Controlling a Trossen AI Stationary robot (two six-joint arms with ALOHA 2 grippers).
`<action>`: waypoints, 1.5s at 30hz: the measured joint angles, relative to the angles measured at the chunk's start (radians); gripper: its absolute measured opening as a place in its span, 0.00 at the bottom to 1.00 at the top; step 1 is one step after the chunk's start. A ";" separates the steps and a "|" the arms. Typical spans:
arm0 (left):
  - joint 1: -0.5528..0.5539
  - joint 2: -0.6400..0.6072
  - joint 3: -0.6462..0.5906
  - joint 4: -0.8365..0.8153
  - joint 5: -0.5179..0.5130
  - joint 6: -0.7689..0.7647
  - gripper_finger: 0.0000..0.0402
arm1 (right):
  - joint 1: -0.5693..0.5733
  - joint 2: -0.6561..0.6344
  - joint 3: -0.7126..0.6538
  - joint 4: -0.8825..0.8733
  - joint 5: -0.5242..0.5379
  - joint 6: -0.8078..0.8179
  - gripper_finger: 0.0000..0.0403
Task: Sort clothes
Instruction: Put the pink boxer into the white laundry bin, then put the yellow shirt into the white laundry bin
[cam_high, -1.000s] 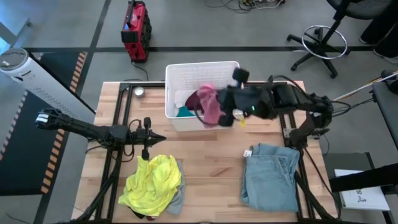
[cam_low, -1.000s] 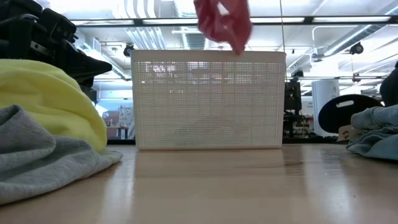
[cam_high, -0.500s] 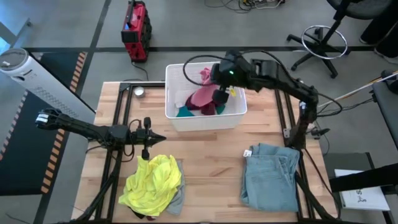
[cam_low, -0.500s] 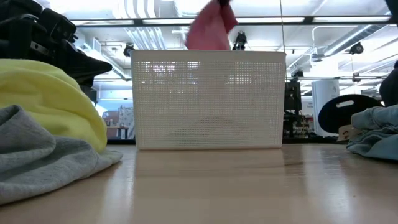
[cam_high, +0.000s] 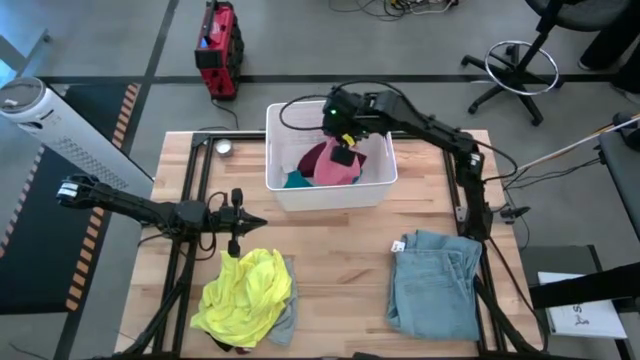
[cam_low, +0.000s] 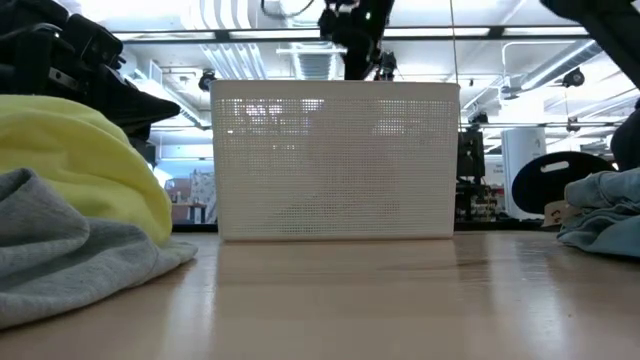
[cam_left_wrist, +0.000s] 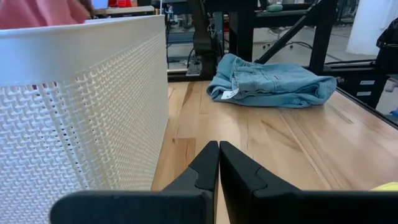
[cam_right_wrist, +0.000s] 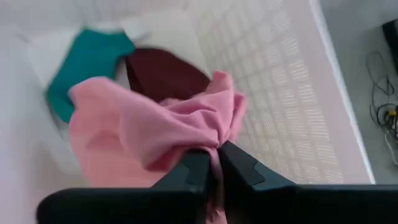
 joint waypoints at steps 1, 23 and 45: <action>0.000 0.000 0.000 0.000 0.000 0.000 0.00 | 0.000 0.013 0.000 -0.010 0.001 -0.011 0.04; -0.002 0.004 0.037 0.051 -0.025 0.079 0.00 | 0.077 -0.053 0.012 -0.162 0.105 -0.008 0.49; -0.186 0.443 0.907 -1.116 0.037 -0.234 0.00 | 0.382 -0.674 -0.772 0.453 0.018 -0.010 0.00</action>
